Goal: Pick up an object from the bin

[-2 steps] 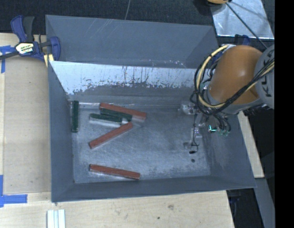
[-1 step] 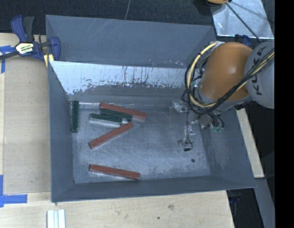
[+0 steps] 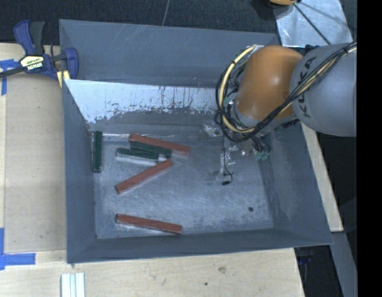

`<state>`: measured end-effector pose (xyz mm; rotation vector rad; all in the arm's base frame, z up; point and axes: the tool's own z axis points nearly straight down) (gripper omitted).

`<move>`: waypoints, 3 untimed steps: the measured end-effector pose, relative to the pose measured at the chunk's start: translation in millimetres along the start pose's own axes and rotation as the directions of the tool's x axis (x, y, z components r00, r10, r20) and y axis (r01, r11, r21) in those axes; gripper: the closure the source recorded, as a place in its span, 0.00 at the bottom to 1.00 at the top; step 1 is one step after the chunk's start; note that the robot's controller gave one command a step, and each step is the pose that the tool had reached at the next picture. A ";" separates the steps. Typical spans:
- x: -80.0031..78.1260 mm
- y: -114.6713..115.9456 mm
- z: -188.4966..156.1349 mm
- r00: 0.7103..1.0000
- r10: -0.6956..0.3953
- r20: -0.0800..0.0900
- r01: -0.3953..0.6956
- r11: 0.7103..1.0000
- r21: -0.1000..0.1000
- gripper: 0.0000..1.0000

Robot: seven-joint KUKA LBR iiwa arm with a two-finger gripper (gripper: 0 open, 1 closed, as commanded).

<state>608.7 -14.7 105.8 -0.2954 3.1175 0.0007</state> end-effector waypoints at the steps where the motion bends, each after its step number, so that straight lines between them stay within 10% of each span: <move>1: -8.8 23.4 13.3 0.999 0.047 -0.006 -0.047 0.999 0.000 0.00; 2: -25.4 65.1 34.5 0.998 -0.068 -0.002 0.068 0.998 0.000 1.00; 3: -25.4 65.1 34.5 0.998 -0.069 -0.002 0.069 0.998 0.000 1.00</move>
Offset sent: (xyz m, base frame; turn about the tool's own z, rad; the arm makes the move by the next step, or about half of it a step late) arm 0.0111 0.0687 -0.0358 -0.0688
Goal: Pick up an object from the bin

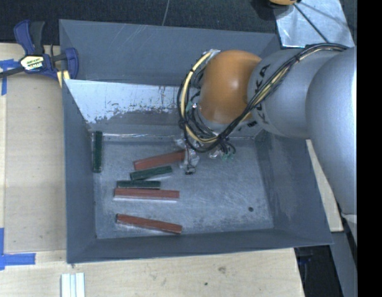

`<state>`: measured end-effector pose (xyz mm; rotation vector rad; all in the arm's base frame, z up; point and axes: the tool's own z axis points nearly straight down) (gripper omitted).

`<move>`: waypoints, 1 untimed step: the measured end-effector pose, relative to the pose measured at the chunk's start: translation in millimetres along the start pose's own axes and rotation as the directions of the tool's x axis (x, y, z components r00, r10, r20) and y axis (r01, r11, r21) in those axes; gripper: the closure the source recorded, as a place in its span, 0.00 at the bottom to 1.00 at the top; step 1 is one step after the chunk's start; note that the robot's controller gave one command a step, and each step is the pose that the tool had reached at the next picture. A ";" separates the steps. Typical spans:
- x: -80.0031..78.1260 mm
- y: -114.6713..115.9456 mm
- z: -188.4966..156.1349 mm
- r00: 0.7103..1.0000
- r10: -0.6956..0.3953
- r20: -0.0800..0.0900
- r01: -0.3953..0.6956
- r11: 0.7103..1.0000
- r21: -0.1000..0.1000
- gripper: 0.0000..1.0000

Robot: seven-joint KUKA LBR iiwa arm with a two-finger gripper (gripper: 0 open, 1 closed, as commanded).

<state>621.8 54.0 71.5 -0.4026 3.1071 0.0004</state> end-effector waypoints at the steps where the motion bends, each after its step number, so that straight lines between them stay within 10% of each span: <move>1: 5.5 -24.1 -47.9 1.000 0.025 -0.012 -0.025 1.000 -0.003 1.00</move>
Offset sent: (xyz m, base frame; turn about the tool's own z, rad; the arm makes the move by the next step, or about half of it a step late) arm -0.0147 0.0242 0.1278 -0.0743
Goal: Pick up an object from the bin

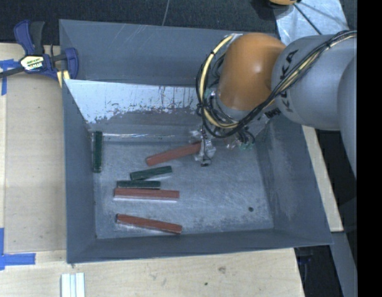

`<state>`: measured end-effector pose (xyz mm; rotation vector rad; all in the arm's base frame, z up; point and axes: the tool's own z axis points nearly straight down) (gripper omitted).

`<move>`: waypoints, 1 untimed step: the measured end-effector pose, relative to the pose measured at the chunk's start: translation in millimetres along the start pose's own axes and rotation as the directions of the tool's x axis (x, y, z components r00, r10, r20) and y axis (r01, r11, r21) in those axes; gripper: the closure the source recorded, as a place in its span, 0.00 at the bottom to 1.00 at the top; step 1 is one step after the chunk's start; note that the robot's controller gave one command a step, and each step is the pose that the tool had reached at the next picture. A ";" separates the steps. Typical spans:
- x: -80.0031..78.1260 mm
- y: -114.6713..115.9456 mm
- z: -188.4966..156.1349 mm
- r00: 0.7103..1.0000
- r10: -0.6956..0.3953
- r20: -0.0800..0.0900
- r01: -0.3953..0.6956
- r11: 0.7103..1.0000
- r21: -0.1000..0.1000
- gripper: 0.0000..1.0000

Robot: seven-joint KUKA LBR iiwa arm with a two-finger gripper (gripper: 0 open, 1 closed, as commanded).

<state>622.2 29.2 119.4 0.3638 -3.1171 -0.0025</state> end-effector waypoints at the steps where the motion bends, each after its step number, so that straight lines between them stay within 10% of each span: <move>1: 2.4 42.7 -73.5 0.996 -0.092 0.004 0.092 0.996 0.004 1.00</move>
Offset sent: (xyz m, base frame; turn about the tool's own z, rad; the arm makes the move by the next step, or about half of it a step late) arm 0.0045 -0.0199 0.1527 -0.2100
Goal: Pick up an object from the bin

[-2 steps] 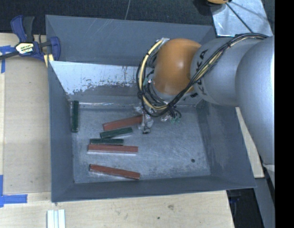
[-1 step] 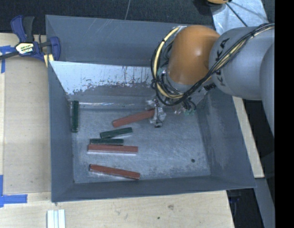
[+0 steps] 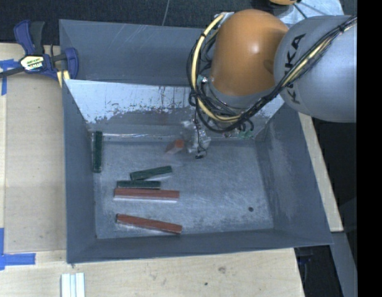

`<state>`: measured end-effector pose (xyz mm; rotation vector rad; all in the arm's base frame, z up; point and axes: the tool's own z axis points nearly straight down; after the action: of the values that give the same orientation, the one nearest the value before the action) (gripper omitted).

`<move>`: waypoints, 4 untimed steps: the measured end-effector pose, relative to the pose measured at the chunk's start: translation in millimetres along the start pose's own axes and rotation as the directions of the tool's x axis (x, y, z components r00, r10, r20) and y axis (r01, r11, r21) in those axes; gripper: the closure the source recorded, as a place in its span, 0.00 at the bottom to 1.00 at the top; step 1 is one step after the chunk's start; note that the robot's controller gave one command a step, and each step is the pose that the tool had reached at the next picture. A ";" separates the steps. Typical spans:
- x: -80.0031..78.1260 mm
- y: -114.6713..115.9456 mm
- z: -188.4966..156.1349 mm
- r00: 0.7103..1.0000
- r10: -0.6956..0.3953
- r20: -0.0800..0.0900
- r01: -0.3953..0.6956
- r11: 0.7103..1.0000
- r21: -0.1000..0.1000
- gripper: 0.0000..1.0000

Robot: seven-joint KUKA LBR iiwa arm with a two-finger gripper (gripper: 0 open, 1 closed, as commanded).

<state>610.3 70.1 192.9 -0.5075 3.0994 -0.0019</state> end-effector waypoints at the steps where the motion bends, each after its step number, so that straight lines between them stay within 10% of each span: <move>1: 0.3 -31.6 -54.4 0.997 -0.072 0.003 0.073 0.997 -0.003 1.00; 2: 58.6 45.1 37.1 1.000 0.018 -0.006 -0.018 1.000 -0.006 0.00; 4: 41.1 48.2 56.4 0.992 0.123 0.010 -0.123 0.992 -0.001 0.00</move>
Offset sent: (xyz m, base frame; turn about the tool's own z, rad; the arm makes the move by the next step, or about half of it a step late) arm -0.0672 0.0208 -0.0339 0.0220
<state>556.1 102.6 136.4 -0.3144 3.1146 0.0009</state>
